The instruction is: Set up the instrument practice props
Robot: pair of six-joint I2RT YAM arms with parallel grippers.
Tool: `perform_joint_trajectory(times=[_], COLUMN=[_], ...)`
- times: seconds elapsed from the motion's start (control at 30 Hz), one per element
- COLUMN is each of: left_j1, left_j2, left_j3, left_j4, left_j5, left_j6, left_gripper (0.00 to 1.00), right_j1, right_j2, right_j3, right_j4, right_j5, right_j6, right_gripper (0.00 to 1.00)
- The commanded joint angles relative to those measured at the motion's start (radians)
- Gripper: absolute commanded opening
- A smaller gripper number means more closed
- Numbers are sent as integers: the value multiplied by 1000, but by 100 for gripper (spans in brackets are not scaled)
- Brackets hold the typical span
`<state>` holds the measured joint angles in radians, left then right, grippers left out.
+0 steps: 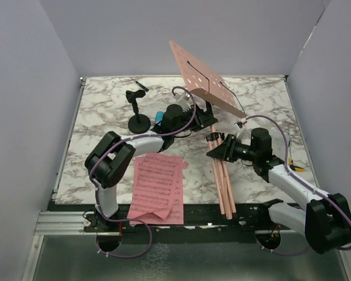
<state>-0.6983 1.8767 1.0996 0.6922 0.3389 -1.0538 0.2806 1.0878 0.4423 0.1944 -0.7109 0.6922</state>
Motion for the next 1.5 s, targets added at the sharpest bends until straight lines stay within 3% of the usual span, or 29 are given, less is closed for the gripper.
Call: perform_joint_trajectory(times=[0.0,0.37,0.63,1.13,1.37,1.47], left_j1=[-49,-114,-152,-174,-192,-202], left_j2=[-125,-194,-319,-434,-452,-463], left_j3=[58,103,-1,-19,-13,-7], left_j4=[25,27,29,27,27,28], left_j5=[37,146,72,61,40,23], left_j6=[174,374,684,938,1049,1101], left_gripper=[0,0,0,0,0,0], right_j1=[3,3,4,4,3,4], right_j2=[-45,-35,-25,-10,14,27], right_j3=[94,153,209,283,302,321], right_j4=[97,99,96,156,172,160], right_j5=[50,51,70,230,282,289], right_j6=[-116,-214,-281,-241,-205,-203], right_gripper=[0,0,0,1,11,25])
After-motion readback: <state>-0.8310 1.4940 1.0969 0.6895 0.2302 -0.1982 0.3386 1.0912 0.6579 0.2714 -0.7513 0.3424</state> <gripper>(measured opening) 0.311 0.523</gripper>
